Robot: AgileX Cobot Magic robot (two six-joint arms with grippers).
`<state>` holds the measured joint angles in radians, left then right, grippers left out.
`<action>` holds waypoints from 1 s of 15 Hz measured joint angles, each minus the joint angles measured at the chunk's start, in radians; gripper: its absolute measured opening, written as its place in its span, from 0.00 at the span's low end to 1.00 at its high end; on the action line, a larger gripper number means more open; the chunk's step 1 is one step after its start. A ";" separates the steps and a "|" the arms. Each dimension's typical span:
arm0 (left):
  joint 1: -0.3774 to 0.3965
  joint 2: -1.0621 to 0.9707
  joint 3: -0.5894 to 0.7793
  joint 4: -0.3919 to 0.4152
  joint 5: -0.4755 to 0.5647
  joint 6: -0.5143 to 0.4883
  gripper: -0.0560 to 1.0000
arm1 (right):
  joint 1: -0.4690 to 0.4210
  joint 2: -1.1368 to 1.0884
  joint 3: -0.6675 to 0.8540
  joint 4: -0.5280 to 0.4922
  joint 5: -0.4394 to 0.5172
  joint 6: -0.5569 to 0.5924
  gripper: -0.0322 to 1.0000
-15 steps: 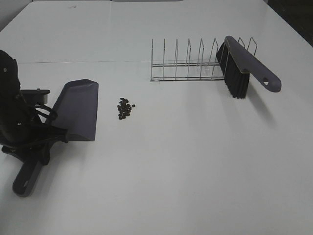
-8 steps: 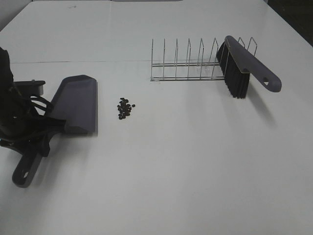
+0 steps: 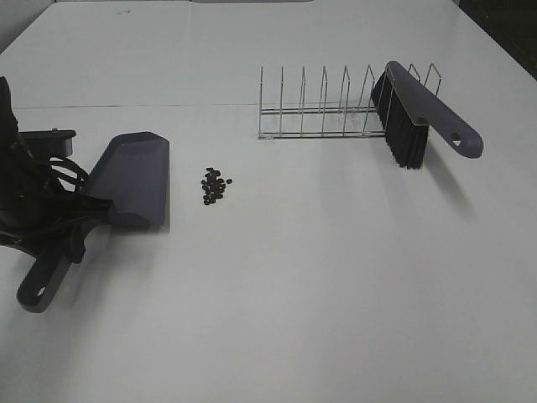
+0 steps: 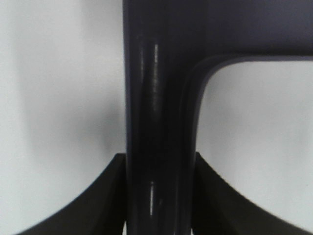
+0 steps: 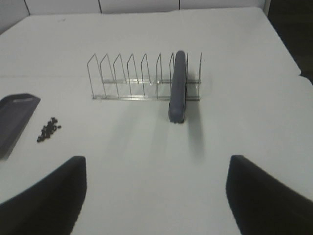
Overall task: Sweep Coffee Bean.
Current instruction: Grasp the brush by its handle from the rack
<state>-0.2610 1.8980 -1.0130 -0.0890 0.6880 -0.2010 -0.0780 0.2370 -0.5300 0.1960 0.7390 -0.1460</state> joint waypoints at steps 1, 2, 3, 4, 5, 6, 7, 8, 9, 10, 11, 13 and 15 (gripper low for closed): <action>0.000 0.000 0.000 0.000 0.000 0.011 0.36 | 0.000 0.086 -0.008 0.002 -0.075 -0.002 0.68; 0.000 0.000 0.000 0.000 -0.001 0.018 0.36 | 0.000 0.180 -0.035 0.010 -0.124 -0.014 0.68; 0.000 0.000 0.000 -0.001 -0.001 0.021 0.36 | 0.000 0.354 -0.109 0.026 -0.160 -0.067 0.68; 0.000 0.000 0.000 -0.001 -0.001 0.021 0.36 | 0.000 0.467 -0.176 0.031 -0.164 -0.105 0.68; 0.000 0.000 0.000 -0.001 -0.001 0.021 0.36 | 0.000 0.595 -0.261 0.046 -0.170 -0.136 0.68; 0.000 0.000 0.000 -0.001 -0.001 0.021 0.36 | 0.000 0.709 -0.354 0.063 -0.173 -0.149 0.68; 0.000 0.000 0.000 -0.001 -0.001 0.021 0.36 | 0.000 0.827 -0.443 0.079 -0.172 -0.162 0.68; 0.000 0.000 0.000 -0.001 -0.001 0.021 0.36 | 0.000 0.953 -0.533 0.085 -0.155 -0.174 0.68; 0.000 0.000 0.000 -0.001 -0.001 0.021 0.36 | 0.000 1.057 -0.636 0.087 -0.128 -0.184 0.68; 0.000 0.000 0.000 -0.001 -0.001 0.021 0.36 | 0.000 1.165 -0.729 0.088 -0.102 -0.186 0.68; 0.000 0.000 0.000 -0.001 -0.001 0.021 0.36 | 0.000 1.259 -0.832 0.088 -0.065 -0.186 0.68; 0.000 0.000 0.000 -0.001 -0.001 0.022 0.36 | 0.000 1.443 -1.009 0.088 0.027 -0.185 0.68; 0.000 0.000 0.000 -0.001 -0.001 0.022 0.36 | 0.000 1.562 -1.146 0.088 0.098 -0.174 0.68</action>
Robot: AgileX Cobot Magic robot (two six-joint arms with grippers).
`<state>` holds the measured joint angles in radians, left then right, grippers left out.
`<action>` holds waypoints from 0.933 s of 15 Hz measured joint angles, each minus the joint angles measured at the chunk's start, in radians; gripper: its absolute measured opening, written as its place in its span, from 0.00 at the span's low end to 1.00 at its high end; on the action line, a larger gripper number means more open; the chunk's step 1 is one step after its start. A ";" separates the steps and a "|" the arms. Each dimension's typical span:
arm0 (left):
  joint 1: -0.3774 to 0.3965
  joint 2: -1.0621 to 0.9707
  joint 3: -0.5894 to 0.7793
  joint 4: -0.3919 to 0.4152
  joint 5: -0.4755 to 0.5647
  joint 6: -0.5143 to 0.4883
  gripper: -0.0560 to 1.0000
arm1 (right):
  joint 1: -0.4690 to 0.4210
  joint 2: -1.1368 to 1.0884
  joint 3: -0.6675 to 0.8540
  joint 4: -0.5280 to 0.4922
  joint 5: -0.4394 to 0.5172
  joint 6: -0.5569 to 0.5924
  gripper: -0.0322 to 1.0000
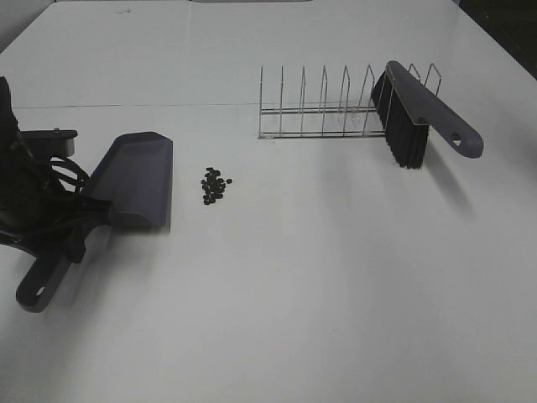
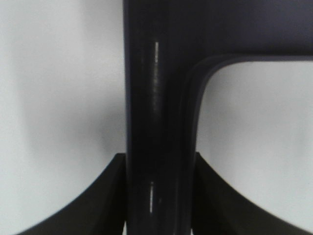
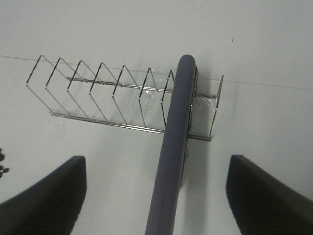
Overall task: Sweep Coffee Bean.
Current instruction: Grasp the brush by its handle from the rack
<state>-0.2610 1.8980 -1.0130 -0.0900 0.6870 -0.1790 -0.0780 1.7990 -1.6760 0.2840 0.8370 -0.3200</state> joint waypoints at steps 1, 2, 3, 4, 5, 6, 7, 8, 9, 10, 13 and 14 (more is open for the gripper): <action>0.000 0.000 0.000 -0.001 0.000 0.000 0.36 | 0.000 0.075 -0.075 -0.001 0.045 0.020 0.68; 0.000 0.000 0.000 -0.006 0.000 0.000 0.36 | 0.001 0.136 -0.144 -0.008 0.076 0.035 0.68; 0.000 0.000 0.000 -0.006 0.000 0.000 0.36 | 0.013 0.191 -0.214 -0.032 0.101 0.051 0.68; 0.000 0.000 0.000 -0.013 0.000 0.000 0.36 | 0.062 0.298 -0.334 -0.121 0.154 0.103 0.68; 0.000 0.000 -0.003 -0.013 0.002 0.000 0.36 | 0.087 0.354 -0.388 -0.167 0.197 0.135 0.68; 0.000 0.000 -0.007 -0.013 0.006 0.000 0.36 | 0.109 0.406 -0.442 -0.211 0.236 0.164 0.68; 0.000 0.000 -0.010 -0.013 0.009 0.000 0.36 | 0.117 0.450 -0.487 -0.241 0.269 0.186 0.68; 0.000 0.000 -0.017 -0.013 0.012 0.000 0.36 | 0.117 0.499 -0.527 -0.255 0.292 0.205 0.67; 0.000 0.000 -0.022 -0.013 0.012 0.000 0.36 | 0.115 0.542 -0.556 -0.269 0.302 0.210 0.66; 0.000 0.000 -0.025 -0.013 0.012 0.000 0.36 | 0.113 0.572 -0.576 -0.275 0.302 0.214 0.65; 0.000 0.000 -0.025 -0.013 0.012 0.000 0.36 | 0.113 0.627 -0.590 -0.276 0.262 0.215 0.65; 0.000 0.000 -0.025 -0.013 0.012 0.000 0.36 | 0.113 0.644 -0.590 -0.284 0.249 0.215 0.65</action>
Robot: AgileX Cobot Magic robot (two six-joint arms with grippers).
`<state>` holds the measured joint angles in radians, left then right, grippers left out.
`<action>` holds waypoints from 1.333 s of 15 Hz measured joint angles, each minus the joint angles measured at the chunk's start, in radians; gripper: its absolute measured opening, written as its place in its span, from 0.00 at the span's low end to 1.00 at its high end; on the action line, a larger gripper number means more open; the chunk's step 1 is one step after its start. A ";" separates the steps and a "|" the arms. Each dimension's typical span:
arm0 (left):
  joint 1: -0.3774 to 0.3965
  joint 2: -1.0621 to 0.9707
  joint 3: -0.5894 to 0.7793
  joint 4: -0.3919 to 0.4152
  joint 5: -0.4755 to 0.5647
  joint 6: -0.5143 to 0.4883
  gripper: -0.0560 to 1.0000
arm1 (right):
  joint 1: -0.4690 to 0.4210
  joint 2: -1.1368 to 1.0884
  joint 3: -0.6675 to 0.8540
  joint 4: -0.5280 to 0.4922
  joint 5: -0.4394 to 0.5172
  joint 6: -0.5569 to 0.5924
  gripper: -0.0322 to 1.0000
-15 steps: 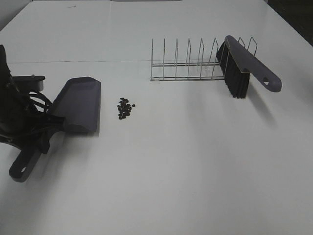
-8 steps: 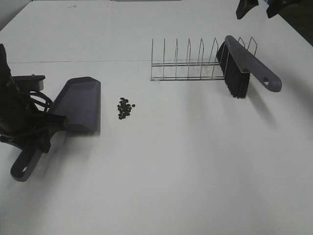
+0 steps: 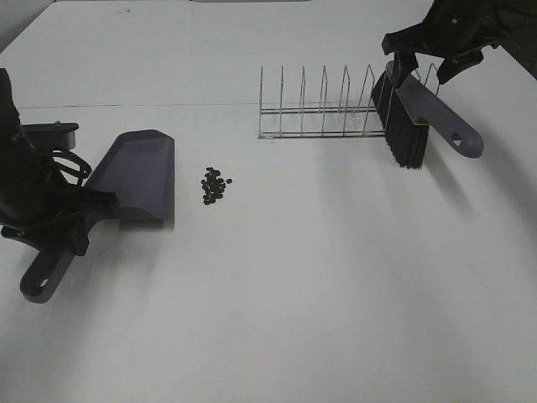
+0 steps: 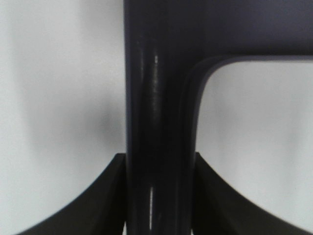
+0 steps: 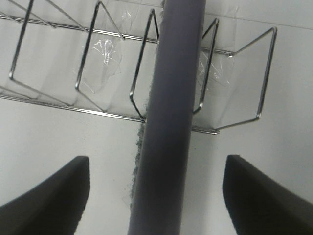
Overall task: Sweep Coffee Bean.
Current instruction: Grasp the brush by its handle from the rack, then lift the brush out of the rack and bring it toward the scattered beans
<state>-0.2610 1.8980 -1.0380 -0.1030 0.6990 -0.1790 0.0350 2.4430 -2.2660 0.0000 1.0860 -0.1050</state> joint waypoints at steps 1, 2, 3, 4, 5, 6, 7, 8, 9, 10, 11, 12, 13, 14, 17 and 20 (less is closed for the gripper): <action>0.000 0.000 0.000 0.000 0.000 0.000 0.36 | 0.000 0.007 0.000 0.000 -0.007 0.000 0.65; 0.000 0.000 0.000 0.000 0.000 0.000 0.36 | 0.000 0.023 0.000 0.000 -0.025 0.000 0.64; 0.000 0.000 0.000 0.000 0.000 0.000 0.36 | -0.004 0.045 0.000 -0.006 -0.055 0.000 0.64; 0.000 0.000 0.000 0.000 0.000 0.000 0.36 | -0.008 0.060 0.000 -0.006 -0.073 0.000 0.63; 0.000 0.000 0.000 0.000 0.000 0.000 0.36 | -0.013 0.068 0.000 -0.006 -0.080 0.000 0.62; 0.000 0.000 0.000 0.000 0.000 0.000 0.36 | -0.022 0.086 0.000 0.000 -0.084 0.000 0.61; 0.000 0.000 0.000 0.000 0.000 0.000 0.36 | -0.026 0.092 0.000 0.000 -0.084 0.000 0.61; 0.000 0.000 0.000 0.000 0.000 0.000 0.36 | -0.031 0.098 0.000 0.000 -0.084 0.000 0.60; 0.000 0.000 0.000 0.000 0.000 0.000 0.36 | -0.032 0.099 0.000 0.005 -0.084 0.000 0.55; 0.000 0.000 0.000 0.000 0.000 0.000 0.36 | -0.032 0.099 0.000 0.008 -0.084 0.000 0.46; 0.000 0.000 0.000 0.000 0.000 0.000 0.36 | -0.028 0.099 -0.002 0.026 -0.087 0.000 0.37; 0.000 0.000 0.000 0.000 0.000 0.000 0.36 | -0.027 0.099 -0.005 0.031 -0.087 0.000 0.29; 0.000 0.000 0.000 0.000 0.000 0.000 0.36 | -0.027 0.099 -0.005 0.031 -0.086 0.001 0.29; 0.000 0.000 0.000 0.000 0.000 0.000 0.36 | -0.027 0.099 -0.005 0.031 -0.084 0.012 0.29; 0.000 0.000 0.000 0.000 0.000 0.000 0.36 | -0.025 0.087 -0.005 0.027 -0.071 0.064 0.29; 0.000 0.000 0.000 0.000 0.000 0.000 0.36 | -0.025 0.002 -0.005 0.000 -0.057 0.072 0.29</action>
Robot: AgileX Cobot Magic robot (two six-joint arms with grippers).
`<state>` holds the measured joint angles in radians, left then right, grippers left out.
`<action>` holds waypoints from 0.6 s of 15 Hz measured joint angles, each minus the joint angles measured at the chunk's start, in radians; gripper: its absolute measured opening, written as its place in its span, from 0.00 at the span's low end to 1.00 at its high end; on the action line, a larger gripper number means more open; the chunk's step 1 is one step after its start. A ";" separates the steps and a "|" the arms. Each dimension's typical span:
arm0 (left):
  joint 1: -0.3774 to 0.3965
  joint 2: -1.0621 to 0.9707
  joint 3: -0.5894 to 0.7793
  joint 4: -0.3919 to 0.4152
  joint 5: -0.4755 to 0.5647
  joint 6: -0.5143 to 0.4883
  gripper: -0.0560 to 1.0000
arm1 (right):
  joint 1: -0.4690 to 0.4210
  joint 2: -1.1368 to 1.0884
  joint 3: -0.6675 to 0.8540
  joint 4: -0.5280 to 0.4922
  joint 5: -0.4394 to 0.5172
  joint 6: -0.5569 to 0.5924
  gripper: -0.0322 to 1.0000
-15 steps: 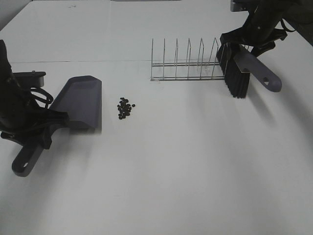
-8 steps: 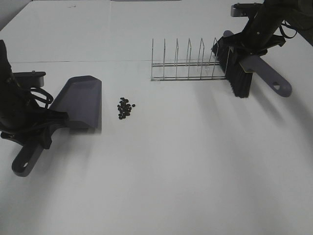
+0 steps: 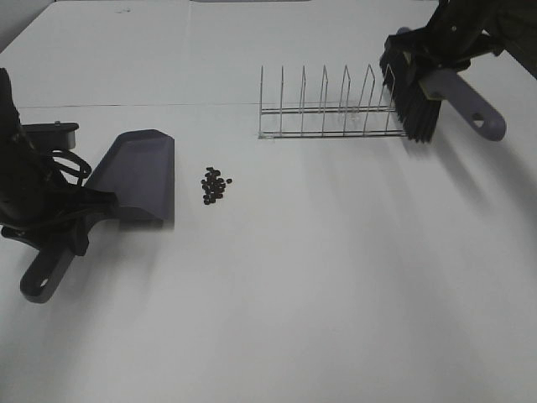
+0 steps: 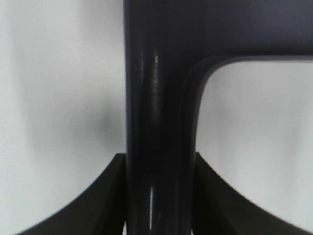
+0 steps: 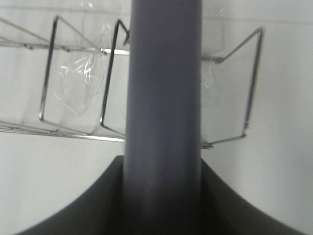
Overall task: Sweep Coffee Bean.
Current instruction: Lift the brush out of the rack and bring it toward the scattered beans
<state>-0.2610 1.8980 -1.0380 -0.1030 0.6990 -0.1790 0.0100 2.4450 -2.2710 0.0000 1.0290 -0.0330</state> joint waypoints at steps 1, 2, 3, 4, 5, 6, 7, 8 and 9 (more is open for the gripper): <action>0.000 0.000 0.000 0.000 0.000 0.000 0.36 | -0.002 -0.048 0.000 0.000 0.005 0.017 0.29; 0.000 0.000 0.000 0.000 0.000 0.003 0.36 | -0.007 -0.133 0.000 -0.008 0.048 0.023 0.29; 0.000 0.000 0.000 0.000 0.000 0.003 0.36 | -0.008 -0.170 0.000 -0.007 0.084 0.024 0.29; -0.001 0.000 0.000 0.000 0.000 0.003 0.36 | -0.008 -0.201 0.000 0.000 0.122 0.024 0.29; -0.004 0.000 0.000 0.000 0.000 0.003 0.36 | -0.008 -0.227 0.000 0.000 0.164 0.024 0.29; -0.008 0.000 0.000 0.000 0.000 0.003 0.36 | -0.008 -0.236 0.000 0.005 0.179 0.024 0.29; -0.013 0.000 0.000 0.001 0.000 0.003 0.36 | -0.008 -0.253 0.000 0.005 0.194 0.024 0.29; -0.016 0.000 0.000 0.000 0.000 0.003 0.36 | -0.008 -0.274 0.011 0.005 0.195 0.026 0.29; -0.016 0.000 0.000 0.000 -0.001 0.003 0.36 | -0.007 -0.304 0.040 0.000 0.196 0.027 0.29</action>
<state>-0.2770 1.8980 -1.0380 -0.1030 0.6980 -0.1760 0.0030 2.1410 -2.2310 0.0000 1.2250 -0.0060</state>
